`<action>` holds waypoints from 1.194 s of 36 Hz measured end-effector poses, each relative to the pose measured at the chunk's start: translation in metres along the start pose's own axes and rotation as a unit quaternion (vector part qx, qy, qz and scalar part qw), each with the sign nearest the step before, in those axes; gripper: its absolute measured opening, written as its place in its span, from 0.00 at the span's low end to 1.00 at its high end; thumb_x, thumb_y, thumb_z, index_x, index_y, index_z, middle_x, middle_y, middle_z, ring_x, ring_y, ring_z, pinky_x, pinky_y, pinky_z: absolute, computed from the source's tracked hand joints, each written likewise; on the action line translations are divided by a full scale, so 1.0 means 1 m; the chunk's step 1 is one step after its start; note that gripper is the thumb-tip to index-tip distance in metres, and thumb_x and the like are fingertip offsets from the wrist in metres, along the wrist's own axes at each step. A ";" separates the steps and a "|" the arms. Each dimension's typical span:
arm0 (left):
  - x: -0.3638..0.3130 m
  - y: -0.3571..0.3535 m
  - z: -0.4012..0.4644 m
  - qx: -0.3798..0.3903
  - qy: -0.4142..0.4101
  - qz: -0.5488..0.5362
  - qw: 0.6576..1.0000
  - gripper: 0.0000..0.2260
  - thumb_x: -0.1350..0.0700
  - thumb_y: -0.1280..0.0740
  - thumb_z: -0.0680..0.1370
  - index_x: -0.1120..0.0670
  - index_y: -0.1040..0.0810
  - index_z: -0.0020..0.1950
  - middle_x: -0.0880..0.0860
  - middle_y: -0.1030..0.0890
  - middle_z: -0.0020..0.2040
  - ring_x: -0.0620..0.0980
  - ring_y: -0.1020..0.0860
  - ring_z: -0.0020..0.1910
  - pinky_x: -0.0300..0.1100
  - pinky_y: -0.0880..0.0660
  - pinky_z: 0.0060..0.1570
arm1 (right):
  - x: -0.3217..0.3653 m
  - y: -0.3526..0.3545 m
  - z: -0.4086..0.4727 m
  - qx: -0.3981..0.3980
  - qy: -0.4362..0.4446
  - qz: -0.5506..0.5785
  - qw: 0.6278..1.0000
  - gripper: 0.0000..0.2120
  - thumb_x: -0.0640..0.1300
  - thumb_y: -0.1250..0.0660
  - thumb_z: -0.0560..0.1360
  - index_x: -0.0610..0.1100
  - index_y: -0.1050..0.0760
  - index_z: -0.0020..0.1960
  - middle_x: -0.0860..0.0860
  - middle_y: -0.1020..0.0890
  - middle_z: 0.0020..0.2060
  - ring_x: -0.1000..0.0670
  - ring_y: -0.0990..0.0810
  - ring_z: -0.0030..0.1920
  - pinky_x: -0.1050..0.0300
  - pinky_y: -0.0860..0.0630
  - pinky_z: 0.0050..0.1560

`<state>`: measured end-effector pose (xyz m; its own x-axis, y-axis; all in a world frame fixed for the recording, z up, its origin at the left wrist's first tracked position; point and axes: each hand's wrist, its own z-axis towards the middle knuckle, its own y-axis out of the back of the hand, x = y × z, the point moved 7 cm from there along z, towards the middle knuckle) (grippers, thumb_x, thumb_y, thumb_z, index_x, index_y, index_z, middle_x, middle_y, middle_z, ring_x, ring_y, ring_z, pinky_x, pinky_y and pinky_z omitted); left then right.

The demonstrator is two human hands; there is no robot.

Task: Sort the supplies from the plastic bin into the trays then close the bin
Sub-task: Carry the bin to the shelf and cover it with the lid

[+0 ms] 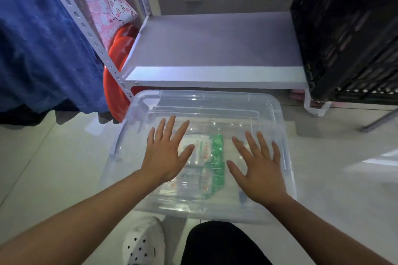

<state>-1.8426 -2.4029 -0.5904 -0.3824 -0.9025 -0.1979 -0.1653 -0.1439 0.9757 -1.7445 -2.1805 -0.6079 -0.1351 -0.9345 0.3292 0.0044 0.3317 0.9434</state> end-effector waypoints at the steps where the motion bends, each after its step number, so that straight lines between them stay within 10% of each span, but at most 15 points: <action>1: -0.018 -0.011 -0.005 0.013 -0.029 0.004 0.999 0.30 0.31 0.57 0.78 0.37 0.54 0.80 0.49 0.59 0.81 0.53 0.60 0.80 0.56 0.58 0.77 | 0.000 -0.001 0.000 0.000 0.002 0.002 1.000 0.30 0.69 0.53 0.78 0.61 0.43 0.78 0.52 0.43 0.79 0.47 0.52 0.80 0.36 0.55 0.77; 8: -0.056 -0.038 -0.025 -0.003 -0.080 0.036 0.996 0.28 0.35 0.57 0.81 0.41 0.49 0.80 0.50 0.50 0.82 0.53 0.53 0.81 0.63 0.52 0.76 | 0.004 0.011 -0.003 0.033 -0.003 0.034 0.999 0.29 0.66 0.48 0.78 0.61 0.43 0.77 0.53 0.48 0.80 0.48 0.58 0.80 0.38 0.61 0.77; 13: -0.056 -0.041 -0.022 0.003 -0.087 0.037 0.996 0.27 0.36 0.54 0.81 0.41 0.48 0.80 0.51 0.48 0.82 0.53 0.51 0.80 0.63 0.52 0.76 | -0.048 0.079 -0.002 -0.102 -0.127 0.178 0.970 0.34 0.61 0.31 0.70 0.57 0.35 0.74 0.51 0.32 0.74 0.46 0.39 0.76 0.37 0.40 0.72; 18: -0.055 -0.042 -0.022 0.003 -0.083 0.055 0.995 0.27 0.36 0.54 0.81 0.41 0.49 0.80 0.51 0.49 0.82 0.54 0.52 0.81 0.63 0.52 0.76 | -0.133 0.057 0.006 0.096 -0.392 0.431 0.807 0.49 0.49 0.20 0.64 0.52 0.43 0.78 0.44 0.34 0.75 0.39 0.34 0.72 0.36 0.33 0.68; 22: -0.056 -0.042 -0.022 0.009 -0.082 0.050 0.995 0.27 0.36 0.53 0.81 0.41 0.48 0.80 0.51 0.49 0.82 0.54 0.52 0.81 0.63 0.51 0.75 | -0.144 0.029 0.002 0.232 -0.413 0.488 0.733 0.43 0.47 0.20 0.57 0.41 0.29 0.70 0.42 0.23 0.66 0.39 0.19 0.59 0.38 0.21 0.58; 28: -0.057 -0.041 -0.021 0.013 -0.080 0.052 0.995 0.28 0.36 0.56 0.81 0.40 0.49 0.80 0.51 0.49 0.82 0.54 0.52 0.81 0.64 0.50 0.75 | -0.151 0.035 0.018 0.251 -0.392 0.437 0.770 0.23 0.43 0.22 0.67 0.38 0.21 0.60 0.44 0.15 0.49 0.42 0.14 0.46 0.47 0.16 0.48; 37: -0.058 -0.039 -0.020 0.021 -0.078 0.043 0.996 0.28 0.35 0.57 0.80 0.41 0.47 0.80 0.52 0.48 0.82 0.55 0.51 0.80 0.65 0.49 0.74 | -0.118 0.038 0.035 0.223 -0.365 0.351 0.833 0.18 0.45 0.20 0.65 0.39 0.25 0.46 0.42 0.17 0.43 0.42 0.17 0.41 0.57 0.21 0.26; 43: -0.059 -0.038 -0.021 0.026 -0.073 0.044 0.996 0.28 0.35 0.57 0.80 0.40 0.48 0.80 0.51 0.49 0.82 0.54 0.52 0.81 0.65 0.50 0.75 | -0.108 0.041 0.040 0.158 -0.341 0.281 0.883 0.20 0.44 0.23 0.70 0.35 0.27 0.54 0.42 0.19 0.44 0.44 0.18 0.37 0.54 0.19 0.27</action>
<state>-1.7951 -2.3525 -0.6141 -0.5242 -0.8420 -0.1275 -0.1716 -0.0423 0.9843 -1.7692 -2.0606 -0.6063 -0.7655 -0.3524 0.5383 -0.0026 0.8384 0.5451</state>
